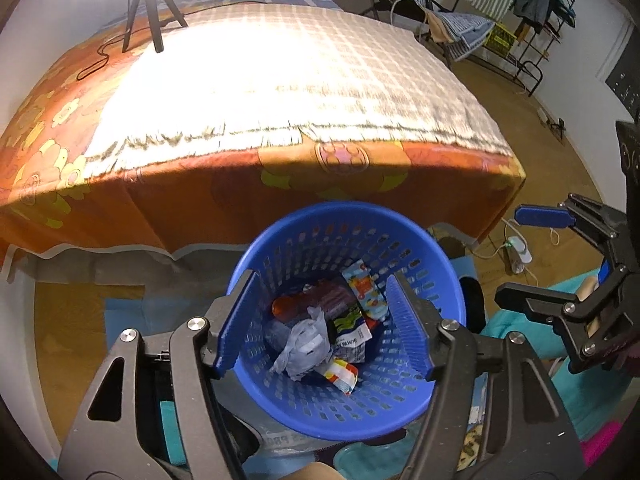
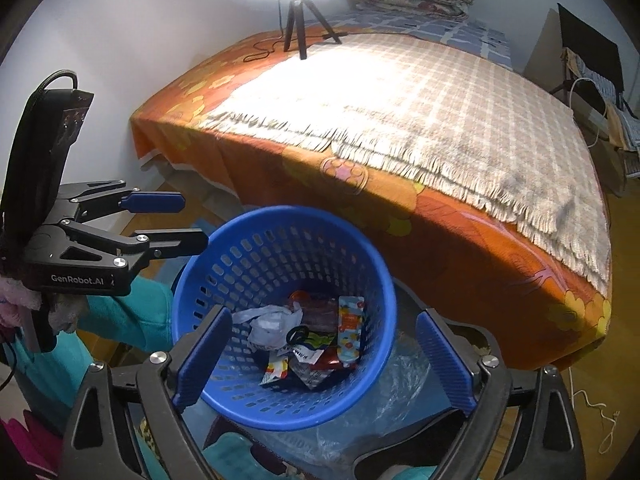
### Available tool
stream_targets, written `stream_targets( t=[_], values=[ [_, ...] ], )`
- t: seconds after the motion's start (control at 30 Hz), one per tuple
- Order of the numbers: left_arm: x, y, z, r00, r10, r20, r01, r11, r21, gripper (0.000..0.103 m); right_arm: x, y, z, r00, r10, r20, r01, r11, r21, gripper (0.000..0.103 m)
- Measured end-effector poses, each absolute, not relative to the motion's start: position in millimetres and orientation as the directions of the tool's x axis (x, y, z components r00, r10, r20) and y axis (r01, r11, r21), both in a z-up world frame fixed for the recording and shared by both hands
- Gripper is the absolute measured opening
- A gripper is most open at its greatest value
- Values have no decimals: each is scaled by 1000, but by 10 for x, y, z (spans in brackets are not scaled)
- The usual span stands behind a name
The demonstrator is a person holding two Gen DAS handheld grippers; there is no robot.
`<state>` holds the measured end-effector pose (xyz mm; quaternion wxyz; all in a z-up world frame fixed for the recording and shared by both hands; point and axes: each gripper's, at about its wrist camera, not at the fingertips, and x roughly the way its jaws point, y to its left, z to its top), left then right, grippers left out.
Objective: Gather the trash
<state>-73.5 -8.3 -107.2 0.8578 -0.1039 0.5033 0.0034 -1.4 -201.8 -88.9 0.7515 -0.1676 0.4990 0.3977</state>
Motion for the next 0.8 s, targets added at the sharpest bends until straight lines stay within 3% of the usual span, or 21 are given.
stream_targets(
  t=[0.8],
  values=[
    [-14,152,-215,676,-39,-736,-120,979,-162,68,766,-2069,-162,385,514,-766,-690,711,131,98]
  ],
)
